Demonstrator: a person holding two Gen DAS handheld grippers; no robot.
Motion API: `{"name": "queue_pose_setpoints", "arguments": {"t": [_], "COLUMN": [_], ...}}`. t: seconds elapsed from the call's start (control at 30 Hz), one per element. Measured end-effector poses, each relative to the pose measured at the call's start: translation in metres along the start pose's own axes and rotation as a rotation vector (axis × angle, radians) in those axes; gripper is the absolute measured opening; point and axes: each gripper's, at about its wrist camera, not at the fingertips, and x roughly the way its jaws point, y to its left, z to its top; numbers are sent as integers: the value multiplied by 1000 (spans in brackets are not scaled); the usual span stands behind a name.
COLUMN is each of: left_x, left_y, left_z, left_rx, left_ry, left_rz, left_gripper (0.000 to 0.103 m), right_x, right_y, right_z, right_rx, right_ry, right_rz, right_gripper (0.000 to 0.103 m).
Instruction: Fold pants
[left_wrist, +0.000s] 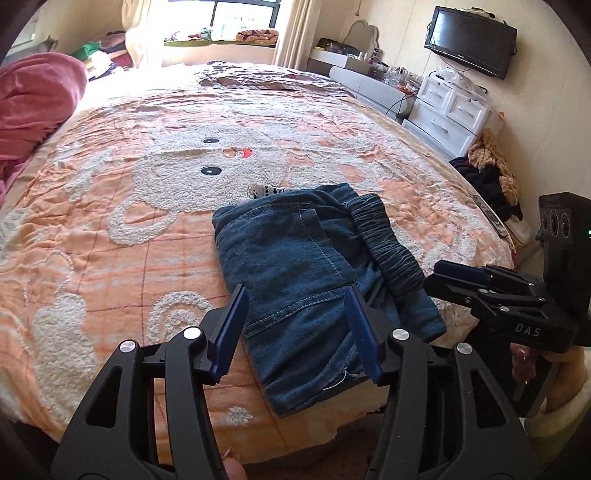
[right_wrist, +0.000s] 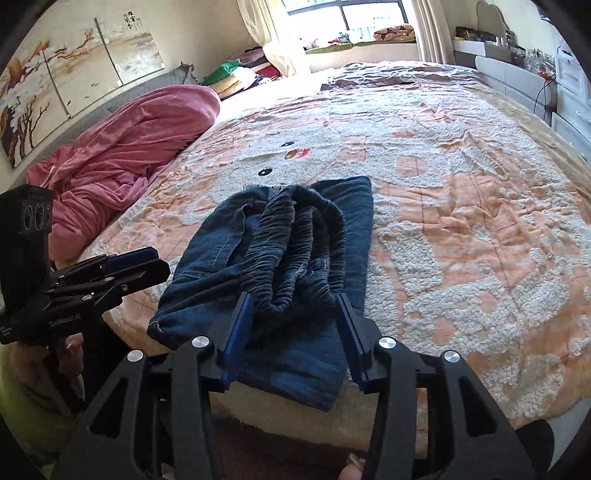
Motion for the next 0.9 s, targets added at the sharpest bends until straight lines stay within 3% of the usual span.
{"name": "queue_pose_setpoints", "arguments": {"t": [0.23,0.47,0.67,0.9], "left_x": [-3,12,37,54], "left_y": [-2,9,27,27], "left_z": [4,7,5,0], "left_rx": [4,-32,-102,-95], "left_ry": [-13,2,43,65], "left_rz": [16,41,61,59], "left_gripper": [56,77,78,78], "right_x": [-26,-20,18,51], "right_y": [-17,-33,-43,-51], "right_z": [4,16,22,21], "right_rx": [27,74,144,224], "right_ry": [-71,-78,-13,45], "right_rz": [-37,-55,-67,-2], "right_gripper": [64,73,75,75]}}
